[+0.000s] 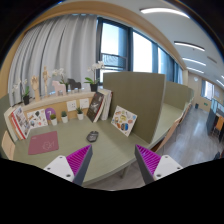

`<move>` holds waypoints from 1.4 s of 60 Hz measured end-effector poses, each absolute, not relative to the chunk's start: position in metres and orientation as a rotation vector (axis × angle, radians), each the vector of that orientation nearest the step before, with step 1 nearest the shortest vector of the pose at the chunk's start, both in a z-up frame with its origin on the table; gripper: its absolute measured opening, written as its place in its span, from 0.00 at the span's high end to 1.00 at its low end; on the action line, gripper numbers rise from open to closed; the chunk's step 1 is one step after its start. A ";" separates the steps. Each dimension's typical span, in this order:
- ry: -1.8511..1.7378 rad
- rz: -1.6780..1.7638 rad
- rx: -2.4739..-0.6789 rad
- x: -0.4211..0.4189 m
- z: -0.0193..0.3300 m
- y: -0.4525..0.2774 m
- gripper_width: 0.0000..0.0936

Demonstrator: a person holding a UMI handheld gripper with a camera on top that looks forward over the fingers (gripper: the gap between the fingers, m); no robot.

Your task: Arrange mouse

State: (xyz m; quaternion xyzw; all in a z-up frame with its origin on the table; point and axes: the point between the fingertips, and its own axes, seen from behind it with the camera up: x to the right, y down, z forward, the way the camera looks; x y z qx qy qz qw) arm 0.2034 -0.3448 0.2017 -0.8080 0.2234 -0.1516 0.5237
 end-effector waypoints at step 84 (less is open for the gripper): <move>-0.181 0.109 -2.280 0.188 -0.014 0.009 0.43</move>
